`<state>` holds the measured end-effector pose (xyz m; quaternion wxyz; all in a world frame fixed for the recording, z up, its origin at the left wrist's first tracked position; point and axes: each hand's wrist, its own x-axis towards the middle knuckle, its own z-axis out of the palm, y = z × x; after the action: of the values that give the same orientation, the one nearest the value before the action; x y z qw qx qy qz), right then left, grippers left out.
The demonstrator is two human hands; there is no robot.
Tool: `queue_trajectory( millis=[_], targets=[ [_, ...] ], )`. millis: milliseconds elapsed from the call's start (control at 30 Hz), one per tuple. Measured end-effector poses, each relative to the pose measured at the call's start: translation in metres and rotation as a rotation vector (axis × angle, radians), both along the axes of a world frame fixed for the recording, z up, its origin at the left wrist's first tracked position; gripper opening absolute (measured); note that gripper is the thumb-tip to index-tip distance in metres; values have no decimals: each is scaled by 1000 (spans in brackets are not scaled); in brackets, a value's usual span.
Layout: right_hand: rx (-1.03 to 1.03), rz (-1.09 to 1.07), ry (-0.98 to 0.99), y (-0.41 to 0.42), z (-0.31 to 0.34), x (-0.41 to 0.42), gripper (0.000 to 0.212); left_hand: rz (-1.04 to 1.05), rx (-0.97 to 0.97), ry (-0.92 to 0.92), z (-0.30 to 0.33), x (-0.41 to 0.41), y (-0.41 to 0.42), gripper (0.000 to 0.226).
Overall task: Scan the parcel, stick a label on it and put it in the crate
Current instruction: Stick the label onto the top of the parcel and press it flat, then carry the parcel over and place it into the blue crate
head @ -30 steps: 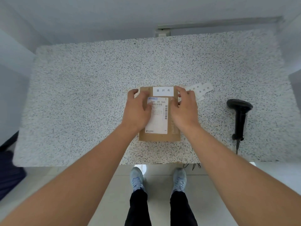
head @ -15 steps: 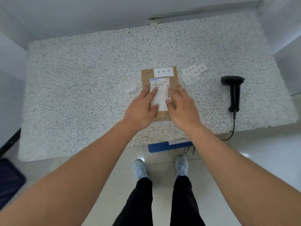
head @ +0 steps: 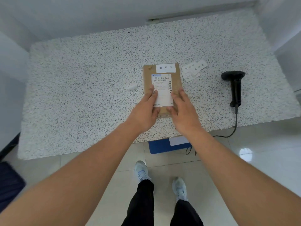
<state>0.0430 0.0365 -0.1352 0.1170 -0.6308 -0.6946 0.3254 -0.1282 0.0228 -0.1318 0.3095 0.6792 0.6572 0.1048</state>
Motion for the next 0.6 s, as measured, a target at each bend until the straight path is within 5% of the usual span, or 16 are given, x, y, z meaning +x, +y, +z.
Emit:
queue_trajectory(
  millis=[600],
  targets=[
    [286, 245, 40, -28, 108, 7, 51, 236, 241, 73, 106, 17, -60, 73]
  ],
)
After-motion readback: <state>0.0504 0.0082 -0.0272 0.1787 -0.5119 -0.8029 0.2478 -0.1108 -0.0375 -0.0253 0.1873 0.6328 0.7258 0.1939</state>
